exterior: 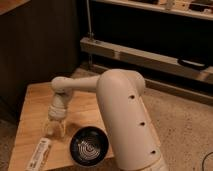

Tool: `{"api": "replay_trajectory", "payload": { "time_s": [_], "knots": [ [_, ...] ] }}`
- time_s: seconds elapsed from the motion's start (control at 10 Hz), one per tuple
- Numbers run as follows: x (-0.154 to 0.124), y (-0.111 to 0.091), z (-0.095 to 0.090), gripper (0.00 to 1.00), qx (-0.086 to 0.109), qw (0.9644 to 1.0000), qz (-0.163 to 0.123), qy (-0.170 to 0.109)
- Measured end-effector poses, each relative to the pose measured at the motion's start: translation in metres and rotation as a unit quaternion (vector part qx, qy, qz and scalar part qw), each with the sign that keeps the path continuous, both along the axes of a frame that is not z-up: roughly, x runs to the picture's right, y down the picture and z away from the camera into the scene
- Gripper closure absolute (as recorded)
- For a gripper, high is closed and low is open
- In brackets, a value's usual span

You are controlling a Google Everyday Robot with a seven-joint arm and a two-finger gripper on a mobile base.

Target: Place the bottle in the ceramic bowl

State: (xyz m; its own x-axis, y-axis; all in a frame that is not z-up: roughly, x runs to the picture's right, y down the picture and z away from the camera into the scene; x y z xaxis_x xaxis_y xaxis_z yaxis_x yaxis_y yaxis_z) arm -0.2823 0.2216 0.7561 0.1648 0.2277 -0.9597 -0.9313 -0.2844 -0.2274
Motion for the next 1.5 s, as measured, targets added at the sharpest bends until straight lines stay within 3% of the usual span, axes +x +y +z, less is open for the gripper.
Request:
{"api": "replay_trajectory", "payload": {
  "time_s": [0.6,1.0,1.5],
  "knots": [
    [-0.015,0.004,0.006,0.35,-0.012,0.9998,-0.004,-0.018],
    [-0.026,0.007,0.012,0.35,-0.013,0.9997,-0.018,-0.004],
    [-0.029,0.011,0.023,0.35,-0.02,0.9997,-0.016,0.005]
  ]
}}
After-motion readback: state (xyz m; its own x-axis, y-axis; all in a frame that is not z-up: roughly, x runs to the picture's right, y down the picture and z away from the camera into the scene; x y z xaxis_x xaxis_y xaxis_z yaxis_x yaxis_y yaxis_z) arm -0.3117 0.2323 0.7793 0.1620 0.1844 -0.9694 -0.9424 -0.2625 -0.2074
